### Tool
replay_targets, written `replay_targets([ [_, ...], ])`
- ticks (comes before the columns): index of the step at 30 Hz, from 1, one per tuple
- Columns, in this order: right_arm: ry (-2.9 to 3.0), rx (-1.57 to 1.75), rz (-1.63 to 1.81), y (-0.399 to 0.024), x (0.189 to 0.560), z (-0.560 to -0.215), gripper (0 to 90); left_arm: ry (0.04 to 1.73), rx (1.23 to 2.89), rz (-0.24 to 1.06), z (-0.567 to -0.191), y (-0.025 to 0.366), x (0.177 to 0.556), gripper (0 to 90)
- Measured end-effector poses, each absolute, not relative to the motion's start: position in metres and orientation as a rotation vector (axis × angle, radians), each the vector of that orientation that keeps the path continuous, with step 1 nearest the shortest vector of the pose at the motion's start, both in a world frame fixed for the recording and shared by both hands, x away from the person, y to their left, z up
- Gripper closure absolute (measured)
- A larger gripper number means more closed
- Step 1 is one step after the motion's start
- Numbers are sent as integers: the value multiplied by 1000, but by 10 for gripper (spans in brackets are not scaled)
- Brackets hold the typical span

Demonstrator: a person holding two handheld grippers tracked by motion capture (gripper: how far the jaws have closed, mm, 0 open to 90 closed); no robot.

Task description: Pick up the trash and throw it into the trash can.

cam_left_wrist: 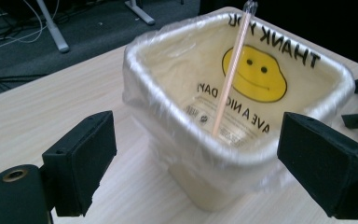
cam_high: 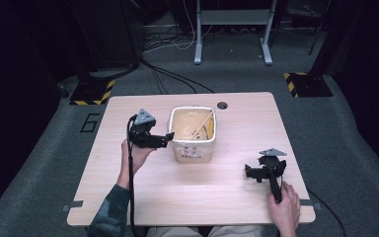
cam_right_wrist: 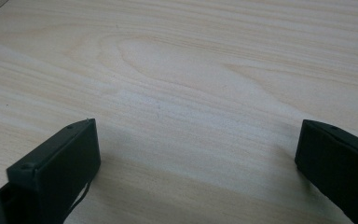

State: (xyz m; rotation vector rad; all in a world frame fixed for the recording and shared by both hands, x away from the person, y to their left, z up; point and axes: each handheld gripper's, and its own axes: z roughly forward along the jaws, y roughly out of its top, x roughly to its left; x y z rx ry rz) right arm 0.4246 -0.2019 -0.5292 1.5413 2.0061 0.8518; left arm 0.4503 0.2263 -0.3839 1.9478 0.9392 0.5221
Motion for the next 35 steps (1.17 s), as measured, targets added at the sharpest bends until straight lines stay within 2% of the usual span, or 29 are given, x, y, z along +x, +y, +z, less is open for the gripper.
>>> replay_targets([
  [10, 2006, 1541, 852, -202, 425, -529, 0, 1023, 1999, 530, -421, 254, 428, 94],
  [22, 2006, 1541, 852, -202, 425, -529, 0, 1261, 1990, 454, -508, 296, 401, 73],
  [31, 2006, 1541, 852, -202, 425, -529, 0, 1274, 1959, 534, -529, 303, 387, 49],
  [35, 2006, 1541, 852, -202, 425, -529, 0, 1286, 1998, 555, -529, 301, 388, 33],
])
